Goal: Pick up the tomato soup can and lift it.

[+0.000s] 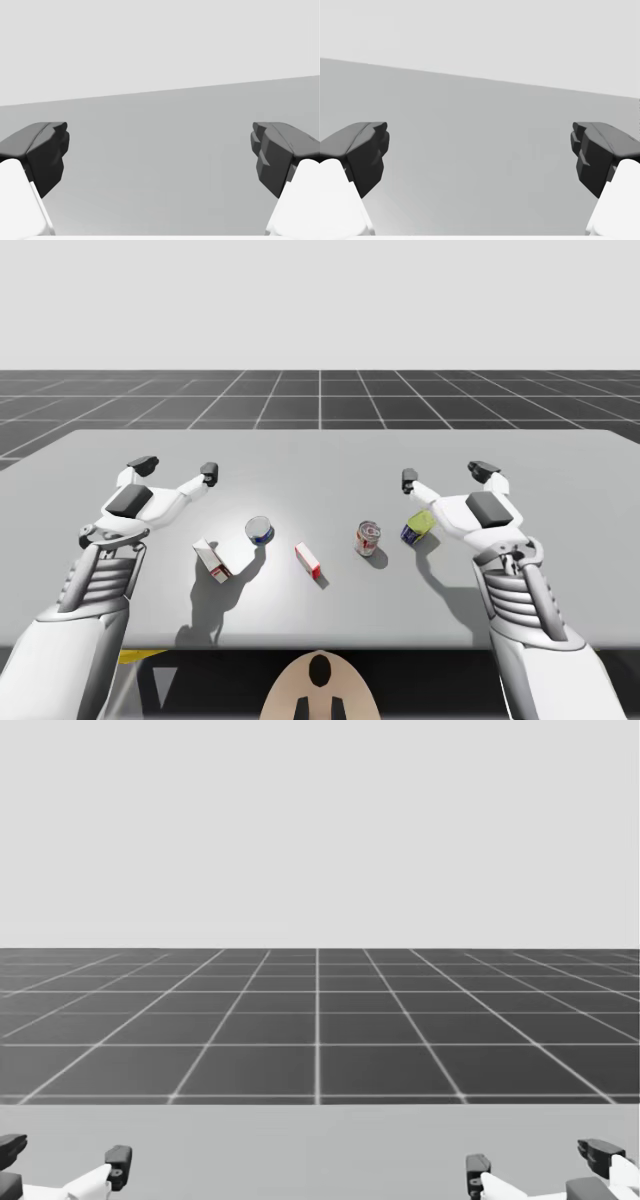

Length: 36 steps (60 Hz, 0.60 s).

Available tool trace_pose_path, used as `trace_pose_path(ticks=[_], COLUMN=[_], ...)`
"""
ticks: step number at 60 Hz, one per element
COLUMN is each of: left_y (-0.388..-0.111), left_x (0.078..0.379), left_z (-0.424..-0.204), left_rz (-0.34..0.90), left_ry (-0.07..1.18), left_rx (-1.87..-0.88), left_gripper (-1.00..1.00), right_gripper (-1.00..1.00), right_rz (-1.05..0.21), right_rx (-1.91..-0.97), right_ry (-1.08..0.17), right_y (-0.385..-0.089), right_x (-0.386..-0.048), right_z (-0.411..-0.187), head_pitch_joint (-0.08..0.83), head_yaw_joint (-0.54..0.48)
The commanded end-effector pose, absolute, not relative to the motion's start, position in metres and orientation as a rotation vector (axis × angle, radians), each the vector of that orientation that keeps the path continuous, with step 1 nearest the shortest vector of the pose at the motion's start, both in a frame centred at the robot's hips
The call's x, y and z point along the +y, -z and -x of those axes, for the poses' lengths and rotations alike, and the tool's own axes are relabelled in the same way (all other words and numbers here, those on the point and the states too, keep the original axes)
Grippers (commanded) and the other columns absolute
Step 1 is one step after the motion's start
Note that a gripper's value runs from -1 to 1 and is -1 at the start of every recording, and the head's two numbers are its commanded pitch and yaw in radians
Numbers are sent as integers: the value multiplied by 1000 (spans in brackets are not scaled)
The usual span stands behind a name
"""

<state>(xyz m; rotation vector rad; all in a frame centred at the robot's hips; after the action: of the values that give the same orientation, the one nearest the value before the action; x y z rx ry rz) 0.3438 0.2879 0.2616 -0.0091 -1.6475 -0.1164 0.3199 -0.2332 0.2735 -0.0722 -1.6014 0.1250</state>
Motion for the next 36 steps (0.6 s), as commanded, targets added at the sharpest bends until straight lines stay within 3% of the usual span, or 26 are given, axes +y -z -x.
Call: trace_pose_path(ticks=[1,13,20,36], left_y=[-262,-261,-261,-261], left_x=[288,288,288,288], left_z=[-344,-344,-344,-344], left_rz=[8,10,8,8], left_ry=[117,124,127,130], left_rx=[-1647,-1645,-1644,-1642], left_gripper=[-1000,-1000,-1000,-1000], right_gripper=[-1000,-1000,-1000,-1000], right_rz=[64,102,165,176], right_rx=[-1622,-1626,-1627,-1633], right_ry=[-111,-140,-155,-178], right_y=[-272,-273,-272,-271], right_x=[-233,-232,-230,-229], right_z=[-319,-319,-320,-321], head_pitch_joint=[2,70,171,405], head_yaw_joint=[-4,9,10,6])
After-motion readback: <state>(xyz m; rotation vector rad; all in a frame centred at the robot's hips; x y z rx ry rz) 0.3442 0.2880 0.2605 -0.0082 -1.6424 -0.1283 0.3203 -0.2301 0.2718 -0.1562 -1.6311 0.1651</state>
